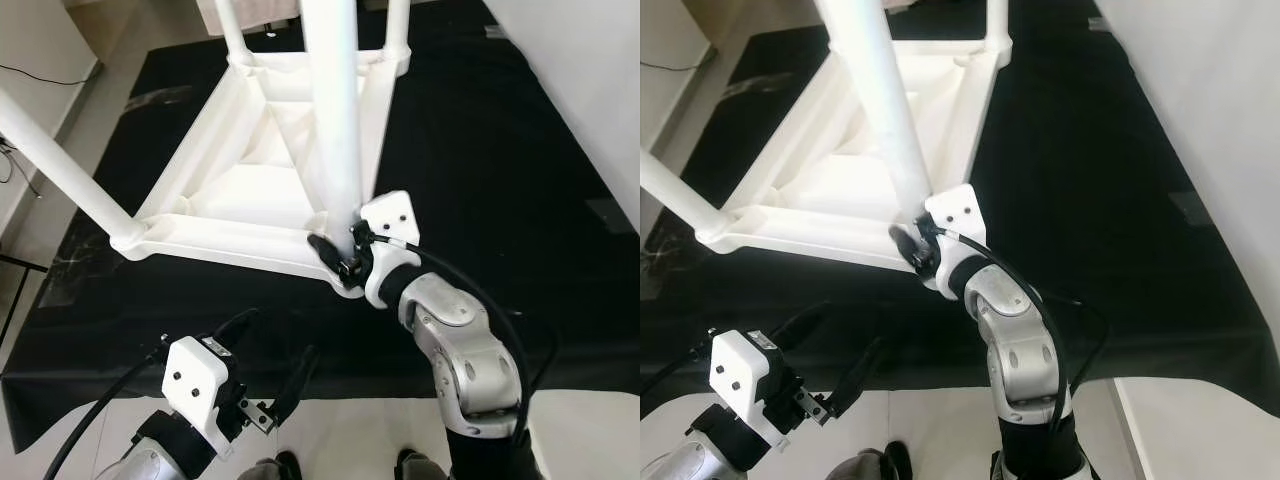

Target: Building children table

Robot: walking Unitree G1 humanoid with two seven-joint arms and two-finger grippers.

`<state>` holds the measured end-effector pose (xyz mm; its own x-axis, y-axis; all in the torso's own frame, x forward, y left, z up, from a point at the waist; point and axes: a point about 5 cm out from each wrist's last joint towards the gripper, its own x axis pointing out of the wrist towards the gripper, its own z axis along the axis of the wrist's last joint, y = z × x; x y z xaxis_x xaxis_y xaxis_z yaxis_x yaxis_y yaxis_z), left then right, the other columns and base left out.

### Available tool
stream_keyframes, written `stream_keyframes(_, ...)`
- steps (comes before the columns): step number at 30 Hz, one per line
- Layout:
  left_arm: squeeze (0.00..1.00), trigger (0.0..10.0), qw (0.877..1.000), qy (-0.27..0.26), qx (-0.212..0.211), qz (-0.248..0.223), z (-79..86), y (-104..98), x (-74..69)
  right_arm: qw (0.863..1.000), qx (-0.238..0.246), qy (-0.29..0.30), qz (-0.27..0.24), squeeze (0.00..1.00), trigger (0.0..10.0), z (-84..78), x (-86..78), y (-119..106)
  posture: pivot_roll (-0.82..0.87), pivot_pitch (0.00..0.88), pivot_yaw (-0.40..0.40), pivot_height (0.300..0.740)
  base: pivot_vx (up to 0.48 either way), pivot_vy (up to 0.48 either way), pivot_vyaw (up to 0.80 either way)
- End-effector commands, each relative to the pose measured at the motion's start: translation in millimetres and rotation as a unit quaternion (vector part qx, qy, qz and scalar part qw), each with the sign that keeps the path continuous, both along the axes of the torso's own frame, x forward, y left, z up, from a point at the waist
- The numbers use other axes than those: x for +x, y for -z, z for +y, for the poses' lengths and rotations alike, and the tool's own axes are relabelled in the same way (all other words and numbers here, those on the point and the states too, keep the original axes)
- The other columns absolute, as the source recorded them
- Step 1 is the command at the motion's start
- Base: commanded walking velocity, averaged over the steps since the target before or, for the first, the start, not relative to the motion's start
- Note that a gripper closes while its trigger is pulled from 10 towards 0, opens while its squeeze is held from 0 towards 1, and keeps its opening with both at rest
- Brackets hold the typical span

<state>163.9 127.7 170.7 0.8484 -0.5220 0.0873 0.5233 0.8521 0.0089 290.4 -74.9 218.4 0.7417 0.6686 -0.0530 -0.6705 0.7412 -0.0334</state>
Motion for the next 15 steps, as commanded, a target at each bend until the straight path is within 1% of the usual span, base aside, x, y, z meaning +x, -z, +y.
stream_keyframes(1, 0.0, 10.0, 1.0, -0.009, 0.009, 0.011, 2.5, 7, 0.9, 0.989, -0.005, -0.147, -0.035, 1.0, 10.0, 9.9, -3.5, -13, -0.01, 0.261, 0.107, 0.74, 0.0, 0.0, 0.0)
stream_keyframes(3, 0.0, 10.0, 1.0, -0.009, 0.009, 0.011, 2.5, 7, 0.9, 0.989, -0.005, -0.147, -0.035, 1.0, 10.0, 9.9, -3.5, -13, -0.01, 0.261, 0.107, 0.74, 0.0, 0.0, 0.0)
stream_keyframes(4, 0.0, 10.0, 1.0, -0.008, 0.009, 0.011, 2.1, 7, 1.3, 0.983, -0.025, -0.176, -0.054, 1.0, 10.0, 5.5, -0.8, -16, -0.01, 0.26, 0.107, 0.74, 0.0, 0.0, 0.0)
stream_keyframes(5, 0.0, 10.0, 1.0, -0.007, 0.009, 0.011, 1.7, 7, 1.5, 0.973, -0.046, -0.217, -0.069, 0.29, 10.0, 0.4, 1.8, -18, -0.01, 0.256, 0.105, 0.74, 0.0, 0.0, 0.0)
stream_keyframes(6, 0.0, 10.0, 1.0, -0.007, 0.009, 0.011, 1.7, 7, 1.5, 0.973, -0.046, -0.217, -0.069, 0.29, 10.0, 0.4, 1.8, -18, -0.01, 0.256, 0.105, 0.74, 0.0, 0.0, 0.0)
stream_keyframes(7, 0.0, 10.0, 1.0, -0.007, 0.009, 0.01, 1.3, 7, 1.5, 0.963, -0.066, -0.25, -0.071, 0.0, 10.0, -5.1, 7.6, -18, -0.01, 0.256, 0.106, 0.74, 0.0, 0.0, 0.0)
stream_keyframes(8, 0.0, 10.0, 1.0, -0.007, 0.008, 0.01, 0.9, 7, 1.4, 0.946, -0.091, -0.304, -0.066, 0.0, 10.0, -12.0, 18.4, -19, 0.0, 0.255, 0.106, 0.74, 0.0, 0.0, 0.0)
stream_keyframes(9, 0.0, 10.0, 1.0, -0.007, 0.008, 0.01, 0.9, 7, 1.4, 0.946, -0.091, -0.304, -0.066, 0.0, 10.0, -12.0, 18.4, -19, 0.0, 0.255, 0.106, 0.74, 0.0, 0.0, 0.0)
stream_keyframes(11, 0.0, 10.0, 1.0, -0.007, 0.008, 0.01, 0.6, 7, 1.1, 0.939, -0.096, -0.323, -0.061, 0.0, 10.0, -13.5, 25.6, -21, 0.0, 0.26, 0.104, 0.74, 0.0, 0.0, 0.0)
stream_keyframes(12, 0.0, 10.0, 1.0, -0.008, 0.008, 0.01, -0.3, 6, 0.0, 0.945, -0.076, -0.315, -0.054, 0.0, 10.0, -13.1, 36.7, -24, 0.01, 0.263, 0.099, 0.74, 0.0, 0.0, 0.0)
stream_keyframes(15, 0.0, 10.0, 1.0, -0.008, 0.007, 0.01, -1.0, 6, -0.9, 0.95, -0.061, -0.304, -0.043, 0.0, 10.0, -14.9, 46.8, -23, 0.02, 0.267, 0.096, 0.74, 0.0, 0.0, 0.0)
